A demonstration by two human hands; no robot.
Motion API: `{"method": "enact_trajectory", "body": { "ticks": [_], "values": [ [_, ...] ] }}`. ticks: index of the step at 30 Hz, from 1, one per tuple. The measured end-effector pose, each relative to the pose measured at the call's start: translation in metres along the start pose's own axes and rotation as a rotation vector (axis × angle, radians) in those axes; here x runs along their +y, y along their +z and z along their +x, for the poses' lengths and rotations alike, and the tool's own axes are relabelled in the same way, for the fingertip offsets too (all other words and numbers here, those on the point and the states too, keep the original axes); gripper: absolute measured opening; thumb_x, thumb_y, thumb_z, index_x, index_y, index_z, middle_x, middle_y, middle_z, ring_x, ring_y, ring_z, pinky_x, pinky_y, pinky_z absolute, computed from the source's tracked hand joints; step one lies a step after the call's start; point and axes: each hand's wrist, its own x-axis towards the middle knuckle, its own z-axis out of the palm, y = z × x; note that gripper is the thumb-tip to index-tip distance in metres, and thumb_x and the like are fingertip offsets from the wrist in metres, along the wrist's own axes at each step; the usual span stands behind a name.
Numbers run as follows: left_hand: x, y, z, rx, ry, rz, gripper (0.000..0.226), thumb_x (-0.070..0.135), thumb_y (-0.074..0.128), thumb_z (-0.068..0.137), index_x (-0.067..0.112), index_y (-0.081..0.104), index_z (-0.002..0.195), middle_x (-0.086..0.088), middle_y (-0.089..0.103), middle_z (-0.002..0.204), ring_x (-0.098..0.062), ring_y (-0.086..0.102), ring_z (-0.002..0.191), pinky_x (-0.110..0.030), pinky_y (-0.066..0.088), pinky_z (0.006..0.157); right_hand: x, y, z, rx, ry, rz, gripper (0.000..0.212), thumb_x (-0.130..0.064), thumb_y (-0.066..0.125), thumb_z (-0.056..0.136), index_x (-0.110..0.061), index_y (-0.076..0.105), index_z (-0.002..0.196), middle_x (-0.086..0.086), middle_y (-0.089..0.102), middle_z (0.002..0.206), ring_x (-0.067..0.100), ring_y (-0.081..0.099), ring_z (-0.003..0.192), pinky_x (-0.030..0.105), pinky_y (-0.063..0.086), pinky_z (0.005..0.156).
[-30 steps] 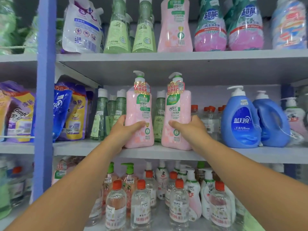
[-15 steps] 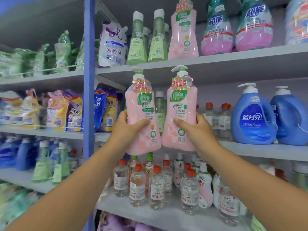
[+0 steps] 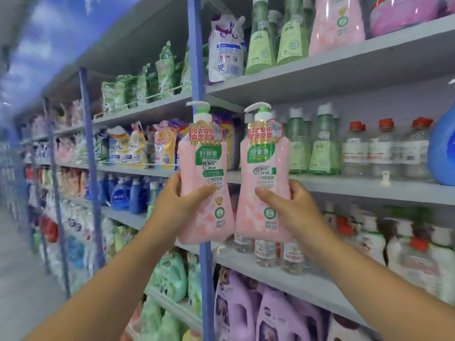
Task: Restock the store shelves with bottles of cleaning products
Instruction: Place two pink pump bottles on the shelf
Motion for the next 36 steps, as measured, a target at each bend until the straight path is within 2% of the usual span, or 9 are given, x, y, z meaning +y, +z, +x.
{"method": "enact_trajectory", "body": {
  "ticks": [9,13,17,21,23,27,30,34,36],
  "values": [
    [-0.067,-0.124,0.045,0.004,-0.002,-0.038,0.041,0.024,0.081,0.082,0.029,0.062,0.118,0.005,0.078,0.103,-0.021,0.078,0.085,-0.043,0.062,0.071,0.048,0.141,0.003,-0.038,-0.051,-0.039,0.039,-0.027,0.087,0.075,-0.029,0.065,0.107,-0.011,0.077,0.097,0.007,0.075,0.083,0.026,0.059,0.065],
    [-0.106,-0.182,0.084,0.003,-0.031,-0.013,0.041,0.027,0.082,0.082,0.031,0.061,0.116,0.006,0.077,0.105,-0.021,0.077,0.087,-0.049,0.062,0.076,0.085,0.209,0.010,-0.004,-0.028,-0.050,0.041,-0.024,0.089,0.073,-0.029,0.065,0.106,-0.009,0.077,0.099,0.009,0.075,0.085,0.027,0.060,0.066],
    [-0.142,-0.223,0.122,-0.015,-0.070,-0.011,0.039,0.027,0.083,0.081,0.031,0.061,0.113,0.004,0.077,0.104,-0.022,0.077,0.086,-0.049,0.063,0.075,0.119,0.262,0.024,0.054,0.017,-0.034,0.039,-0.024,0.088,0.073,-0.031,0.066,0.104,-0.011,0.077,0.096,0.009,0.075,0.083,0.023,0.058,0.063],
    [-0.176,-0.241,0.157,-0.018,-0.097,-0.010,0.038,0.024,0.083,0.080,0.027,0.061,0.111,0.004,0.077,0.099,-0.019,0.077,0.080,-0.038,0.062,0.064,0.148,0.298,0.052,0.110,0.047,-0.023,0.038,-0.021,0.088,0.074,-0.029,0.067,0.104,-0.014,0.077,0.095,0.007,0.075,0.083,0.021,0.057,0.063],
    [-0.192,-0.245,0.173,-0.025,-0.096,-0.006,0.037,0.022,0.083,0.081,0.026,0.061,0.110,0.004,0.077,0.098,-0.016,0.077,0.078,-0.033,0.060,0.061,0.162,0.309,0.070,0.128,0.059,-0.013,0.039,-0.022,0.088,0.074,-0.029,0.067,0.106,-0.013,0.077,0.096,0.006,0.075,0.083,0.025,0.059,0.066],
    [-0.225,-0.245,0.200,-0.022,-0.105,0.035,0.040,0.026,0.085,0.079,0.029,0.060,0.110,0.010,0.077,0.096,-0.014,0.077,0.078,-0.037,0.062,0.065,0.191,0.324,0.103,0.139,0.075,-0.016,0.060,-0.037,0.090,0.067,-0.025,0.064,0.119,-0.009,0.076,0.105,0.009,0.075,0.089,0.037,0.063,0.078],
    [-0.249,-0.244,0.220,-0.016,-0.127,0.055,0.042,0.027,0.085,0.078,0.030,0.060,0.111,0.007,0.077,0.098,-0.014,0.077,0.079,-0.040,0.063,0.067,0.211,0.331,0.126,0.151,0.069,0.004,0.043,-0.024,0.088,0.074,-0.026,0.066,0.110,-0.009,0.078,0.099,0.009,0.075,0.085,0.031,0.062,0.070],
    [-0.275,-0.242,0.248,-0.058,-0.153,0.041,0.040,0.024,0.083,0.080,0.029,0.059,0.112,0.004,0.076,0.102,-0.014,0.077,0.079,-0.036,0.063,0.064,0.238,0.337,0.149,0.215,0.078,0.013,0.047,-0.024,0.087,0.076,-0.026,0.063,0.116,-0.010,0.077,0.103,0.006,0.075,0.086,0.027,0.061,0.069],
    [-0.291,-0.241,0.264,-0.086,-0.168,0.023,0.040,0.022,0.083,0.080,0.029,0.060,0.111,0.004,0.077,0.102,-0.016,0.078,0.079,-0.037,0.063,0.064,0.251,0.340,0.160,0.248,0.091,0.007,0.043,-0.023,0.087,0.076,-0.028,0.064,0.112,-0.010,0.076,0.101,0.004,0.074,0.084,0.022,0.059,0.064]
  ]
}}
